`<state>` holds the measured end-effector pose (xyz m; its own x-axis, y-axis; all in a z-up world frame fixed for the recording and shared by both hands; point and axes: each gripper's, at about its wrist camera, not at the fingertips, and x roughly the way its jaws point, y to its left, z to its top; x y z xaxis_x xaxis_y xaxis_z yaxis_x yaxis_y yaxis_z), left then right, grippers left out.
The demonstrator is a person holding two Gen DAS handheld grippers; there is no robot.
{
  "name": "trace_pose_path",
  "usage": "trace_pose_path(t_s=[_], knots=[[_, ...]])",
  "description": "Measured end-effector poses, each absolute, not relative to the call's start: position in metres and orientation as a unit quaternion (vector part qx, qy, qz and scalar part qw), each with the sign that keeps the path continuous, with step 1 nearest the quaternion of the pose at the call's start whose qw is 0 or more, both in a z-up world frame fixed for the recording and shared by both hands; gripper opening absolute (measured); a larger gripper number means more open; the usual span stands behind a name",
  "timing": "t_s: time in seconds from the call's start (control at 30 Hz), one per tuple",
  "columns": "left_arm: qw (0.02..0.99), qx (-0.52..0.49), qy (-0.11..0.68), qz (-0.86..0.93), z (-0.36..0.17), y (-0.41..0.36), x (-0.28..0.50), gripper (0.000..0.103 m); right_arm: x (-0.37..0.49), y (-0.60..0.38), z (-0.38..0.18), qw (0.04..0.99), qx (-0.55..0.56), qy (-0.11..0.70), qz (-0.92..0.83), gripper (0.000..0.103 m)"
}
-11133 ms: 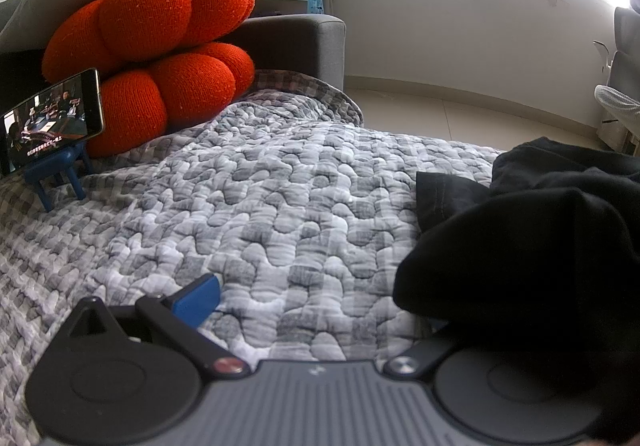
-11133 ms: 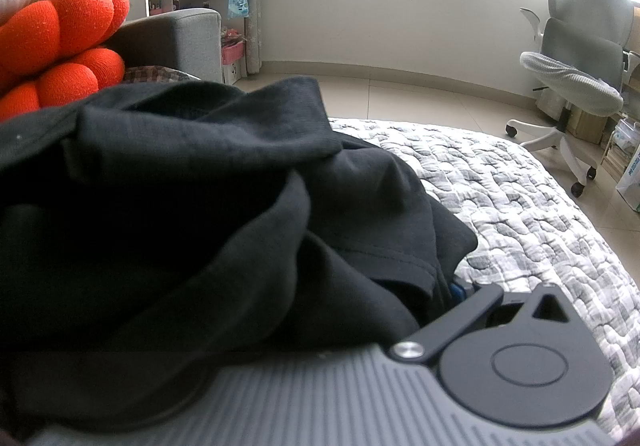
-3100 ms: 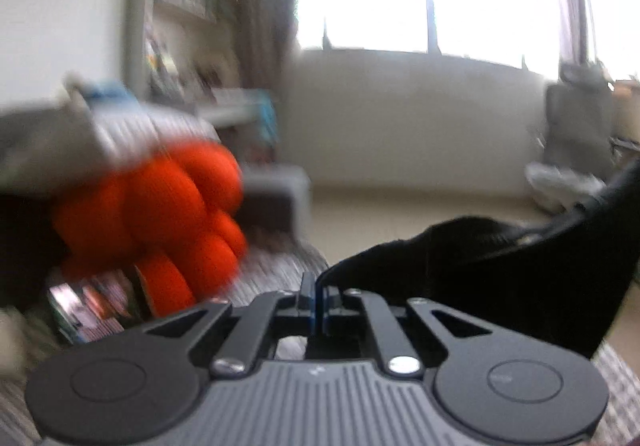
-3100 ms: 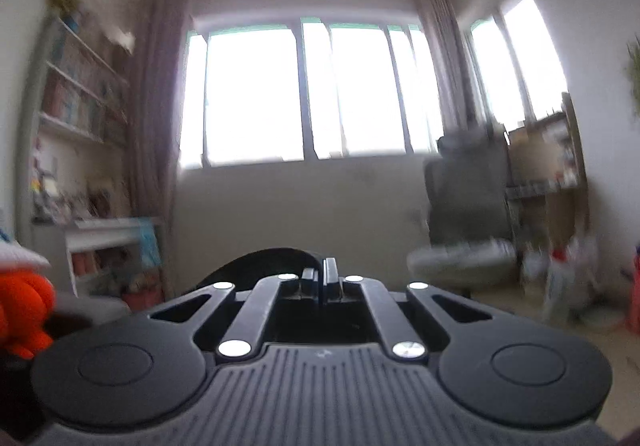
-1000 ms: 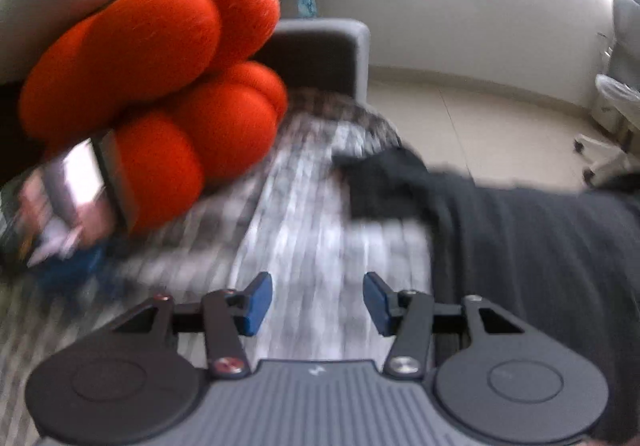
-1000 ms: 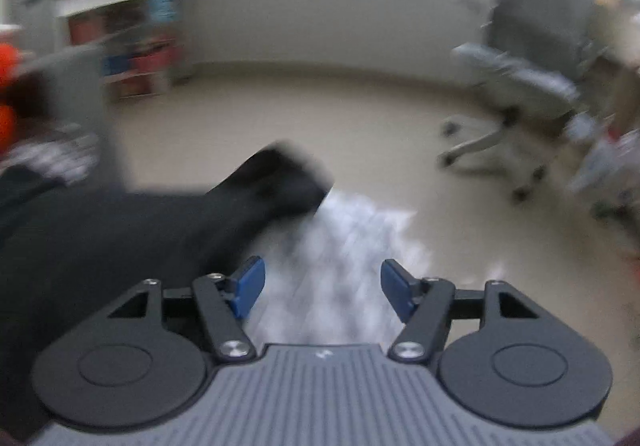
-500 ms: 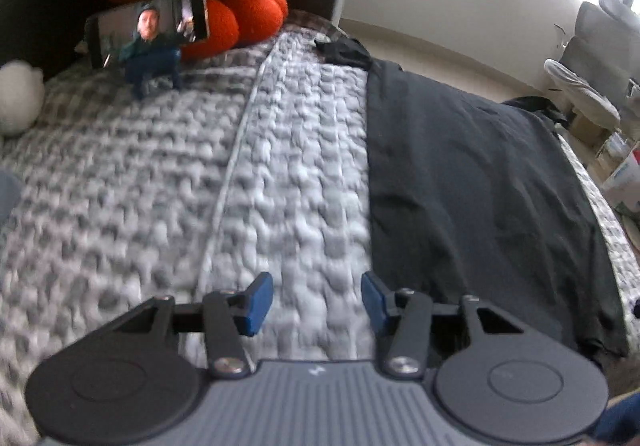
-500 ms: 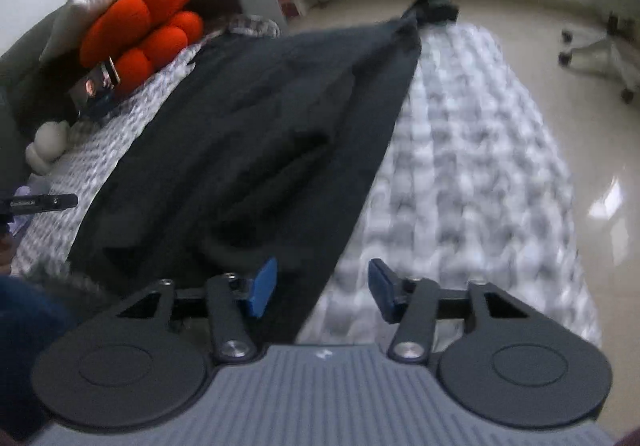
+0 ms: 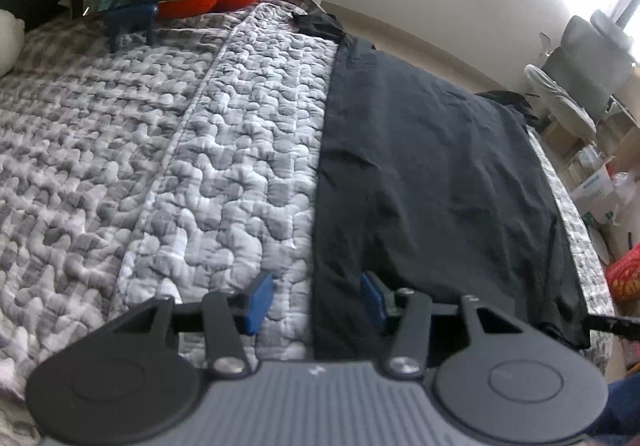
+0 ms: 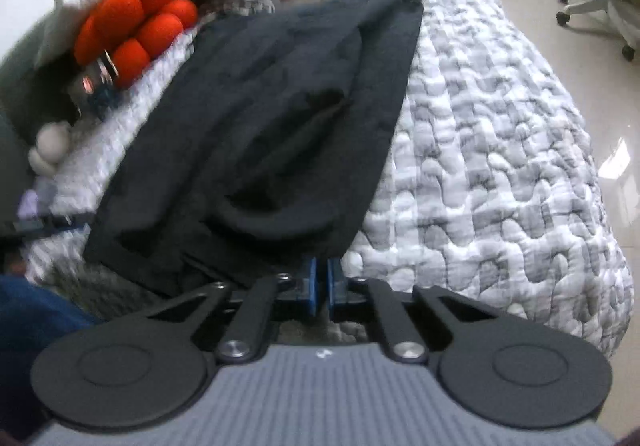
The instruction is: Fold clothes
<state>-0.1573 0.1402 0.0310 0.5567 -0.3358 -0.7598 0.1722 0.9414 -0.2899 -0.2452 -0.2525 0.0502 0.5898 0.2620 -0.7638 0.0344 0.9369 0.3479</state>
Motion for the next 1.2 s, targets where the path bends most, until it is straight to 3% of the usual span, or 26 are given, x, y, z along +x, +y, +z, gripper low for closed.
trace_pose_path(t_s=[0.03,0.13,0.27,0.4,0.43,0.47,0.5,0.57,0.6,0.67,1.1,1.2], knots=[[0.876,-0.095,0.449,-0.146,0.030,0.141,-0.157,0.049,-0.246,-0.255,0.052,0.877,0.175,0.443,0.062,0.018],[0.876,-0.086,0.451,-0.147,0.028,0.139,-0.155,0.049,-0.243,-0.259,0.050,0.874,0.191,0.444,0.054,0.019],[0.876,-0.060,0.454,-0.154,0.030,0.131,-0.155,0.058,-0.238,-0.250,0.041,0.872,0.172,0.455,0.052,0.018],[0.876,-0.045,0.454,-0.154,0.028,0.127,-0.154,0.057,-0.238,-0.251,0.041,0.872,0.178,0.453,0.054,0.023],[0.877,-0.038,0.454,-0.152,0.029,0.125,-0.154,0.053,-0.237,-0.250,0.041,0.872,0.176,0.453,0.057,0.025],[0.879,-0.027,0.453,-0.146,0.029,0.123,-0.155,0.036,-0.237,-0.250,0.042,0.872,0.173,0.455,0.058,0.025],[0.880,-0.018,0.453,-0.141,0.030,0.122,-0.155,0.029,-0.236,-0.249,0.043,0.873,0.165,0.456,0.059,0.025],[0.879,-0.019,0.457,-0.132,0.031,0.125,-0.153,0.001,-0.235,-0.246,0.043,0.875,0.148,0.457,0.057,0.018],[0.875,-0.031,0.462,-0.137,0.030,0.128,-0.151,0.000,-0.235,-0.244,0.043,0.877,0.138,0.457,0.054,0.007],[0.874,-0.035,0.465,-0.136,0.030,0.129,-0.152,0.000,-0.235,-0.244,0.043,0.880,0.130,0.455,0.050,0.002],[0.864,-0.067,0.475,-0.155,0.029,0.137,-0.154,0.001,-0.280,-0.302,0.065,0.898,0.173,0.403,-0.039,0.001],[0.860,-0.076,0.477,-0.165,0.028,0.137,-0.153,0.010,-0.281,-0.303,0.057,0.895,0.158,0.414,-0.054,0.001]])
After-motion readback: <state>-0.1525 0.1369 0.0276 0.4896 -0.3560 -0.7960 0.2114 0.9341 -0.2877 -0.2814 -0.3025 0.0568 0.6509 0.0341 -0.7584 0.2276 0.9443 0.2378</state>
